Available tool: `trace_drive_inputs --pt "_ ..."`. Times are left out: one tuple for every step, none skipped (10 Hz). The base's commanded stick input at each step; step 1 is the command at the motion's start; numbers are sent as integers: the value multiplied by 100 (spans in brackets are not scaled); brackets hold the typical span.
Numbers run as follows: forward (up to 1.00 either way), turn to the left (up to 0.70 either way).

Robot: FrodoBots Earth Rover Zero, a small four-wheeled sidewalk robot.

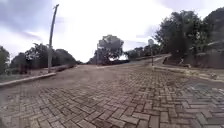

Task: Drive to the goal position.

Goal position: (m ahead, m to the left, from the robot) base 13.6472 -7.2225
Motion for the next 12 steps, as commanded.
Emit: trace_drive_inputs --pt "70 0" --pt "70 0" --pt "70 0" --pt "70 0" --pt "70 0" --pt "70 0" --pt "70 0" --pt "70 0" --pt "70 0" --pt "70 0" --pt "70 0" --pt "70 0"
